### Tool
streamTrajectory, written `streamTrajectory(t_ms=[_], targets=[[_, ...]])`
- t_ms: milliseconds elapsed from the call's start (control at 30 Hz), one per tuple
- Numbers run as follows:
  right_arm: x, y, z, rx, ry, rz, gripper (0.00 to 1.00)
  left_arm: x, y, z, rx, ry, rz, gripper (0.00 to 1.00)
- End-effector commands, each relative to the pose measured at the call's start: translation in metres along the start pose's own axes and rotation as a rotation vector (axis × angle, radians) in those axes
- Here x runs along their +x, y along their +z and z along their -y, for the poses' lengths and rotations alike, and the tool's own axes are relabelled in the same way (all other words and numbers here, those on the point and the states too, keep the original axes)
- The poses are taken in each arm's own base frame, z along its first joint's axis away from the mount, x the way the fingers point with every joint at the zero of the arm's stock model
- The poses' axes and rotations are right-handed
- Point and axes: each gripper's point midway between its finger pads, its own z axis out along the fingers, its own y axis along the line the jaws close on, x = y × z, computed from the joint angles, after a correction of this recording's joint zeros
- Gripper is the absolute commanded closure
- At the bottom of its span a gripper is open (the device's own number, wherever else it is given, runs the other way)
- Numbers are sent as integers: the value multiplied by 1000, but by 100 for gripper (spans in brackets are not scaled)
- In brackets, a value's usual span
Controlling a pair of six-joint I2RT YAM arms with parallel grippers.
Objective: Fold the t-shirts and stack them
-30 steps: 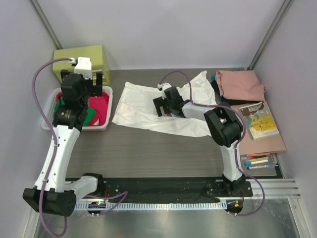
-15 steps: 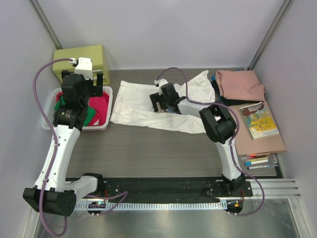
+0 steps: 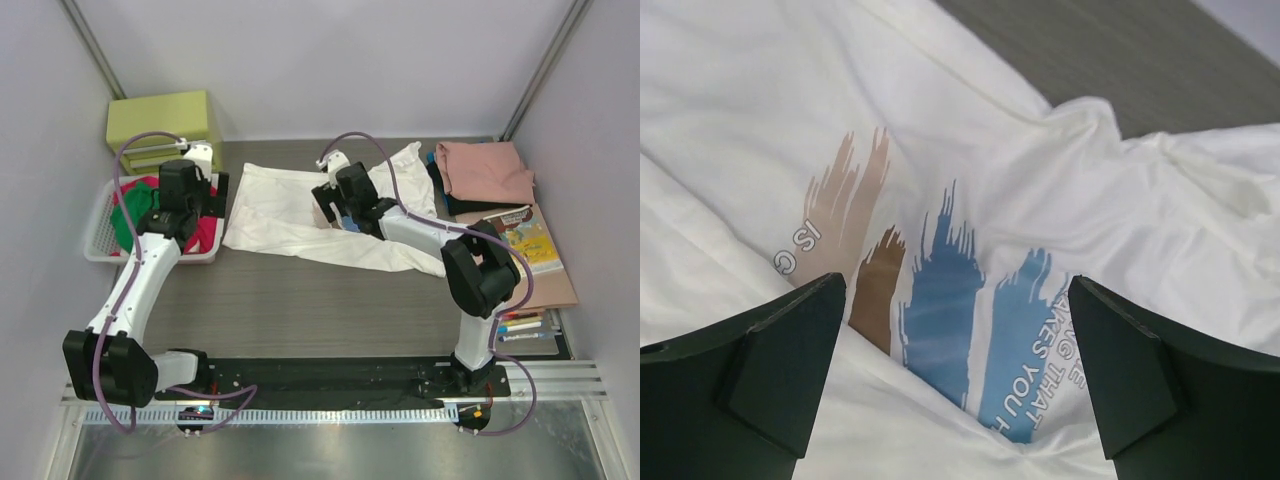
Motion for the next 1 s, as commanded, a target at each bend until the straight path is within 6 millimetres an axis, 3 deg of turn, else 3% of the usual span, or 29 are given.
streamTrajectory(t_ms=[0,167,233,300,333,367,400,433,467,567,600,667,700,767,800,833,900,933,967], targets=[[-54,-26,24,76,-33,131,0,-21,-7,6,44,-56,72,0],[-60,-52,56,112,95,116,0,3,4,47,145,-37,-22,0],[-48,-57,74,113,116,86,5,-3,8,51,148,-28,-22,0],[-39,-67,94,161,113,74,33,-3,18,58,166,-26,-54,4],[-34,-71,111,196,130,68,44,-20,18,58,171,-37,-32,21],[-33,-78,118,207,159,73,70,-16,24,63,181,-31,-71,40],[-32,-84,127,227,182,76,99,-22,25,65,184,-60,-72,74],[-30,-90,140,243,202,80,99,-38,23,68,198,-72,-40,100],[-34,-102,146,251,216,104,99,-43,23,74,219,-69,-32,100],[-28,-116,149,236,238,118,99,-53,28,91,244,-40,-28,100],[-25,-115,148,227,230,120,99,-50,38,99,254,-34,-51,100],[-14,-108,141,204,222,81,99,-39,49,110,271,-34,-111,100],[1,-98,138,195,229,28,99,-29,65,117,273,-32,-157,100],[6,-89,131,160,235,7,99,-15,79,126,285,-34,-214,100],[18,-77,125,141,231,-34,99,-17,84,128,285,-35,-217,100],[21,-71,123,132,241,-50,99,-2,97,135,286,-23,-263,100],[20,-59,121,109,254,-69,99,-3,108,138,279,-23,-273,100],[31,-47,118,104,266,-109,99,11,121,143,278,-12,-312,100],[25,-41,122,100,276,-102,99,14,126,145,277,-13,-324,100]])
